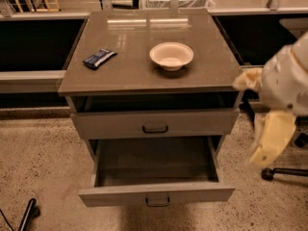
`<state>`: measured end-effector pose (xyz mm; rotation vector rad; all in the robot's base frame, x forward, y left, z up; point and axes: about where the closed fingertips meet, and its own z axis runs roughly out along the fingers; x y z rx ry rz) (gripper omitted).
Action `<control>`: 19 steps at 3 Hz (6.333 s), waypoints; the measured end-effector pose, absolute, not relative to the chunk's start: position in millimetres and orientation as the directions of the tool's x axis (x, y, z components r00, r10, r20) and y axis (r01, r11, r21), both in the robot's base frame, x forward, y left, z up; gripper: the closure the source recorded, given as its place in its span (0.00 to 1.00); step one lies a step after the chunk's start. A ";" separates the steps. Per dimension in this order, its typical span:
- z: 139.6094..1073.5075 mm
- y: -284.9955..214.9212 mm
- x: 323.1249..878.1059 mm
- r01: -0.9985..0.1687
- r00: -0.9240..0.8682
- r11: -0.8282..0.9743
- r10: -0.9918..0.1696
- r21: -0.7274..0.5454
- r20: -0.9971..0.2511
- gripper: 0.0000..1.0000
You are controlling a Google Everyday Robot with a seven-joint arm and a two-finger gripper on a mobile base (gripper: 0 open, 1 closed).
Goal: Close middle drawer
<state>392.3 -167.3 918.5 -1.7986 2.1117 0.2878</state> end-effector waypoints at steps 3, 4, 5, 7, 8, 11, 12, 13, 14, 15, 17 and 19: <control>816.2 -100.3 350.3 -0.993 -0.105 0.045 -0.757 0.108 -0.645 0.00; 747.3 -53.2 357.3 -0.987 -0.102 -0.040 -0.606 0.159 -0.789 0.00; 693.9 -16.0 370.0 -0.992 -0.031 -0.096 -0.470 0.085 -0.882 0.00; 636.2 -18.2 384.6 -0.991 -0.089 -0.049 -0.445 0.124 -0.891 0.00; 563.9 -28.8 388.5 -0.995 -0.095 0.044 -0.453 0.085 -0.886 0.00; 496.1 -40.0 401.2 -0.974 0.080 0.160 -0.408 -0.158 -0.910 0.73; 470.4 -38.2 398.6 -0.972 0.069 0.176 -0.422 -0.156 -0.904 0.96; 453.9 -35.8 399.8 -0.967 0.060 0.195 -0.447 -0.163 -0.893 1.00; 444.5 -31.1 405.1 -0.963 0.056 0.209 -0.465 -0.171 -0.884 1.00; 444.2 -31.2 405.8 -0.962 0.056 0.211 -0.466 -0.172 -0.883 0.82; 444.2 -31.2 405.7 -0.962 0.056 0.211 -0.466 -0.172 -0.883 0.35; 444.2 -31.1 405.7 -0.962 0.056 0.211 -0.466 -0.172 -0.883 0.00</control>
Offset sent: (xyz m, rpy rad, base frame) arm -0.0332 0.0225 -0.0464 0.1466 0.0453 0.0424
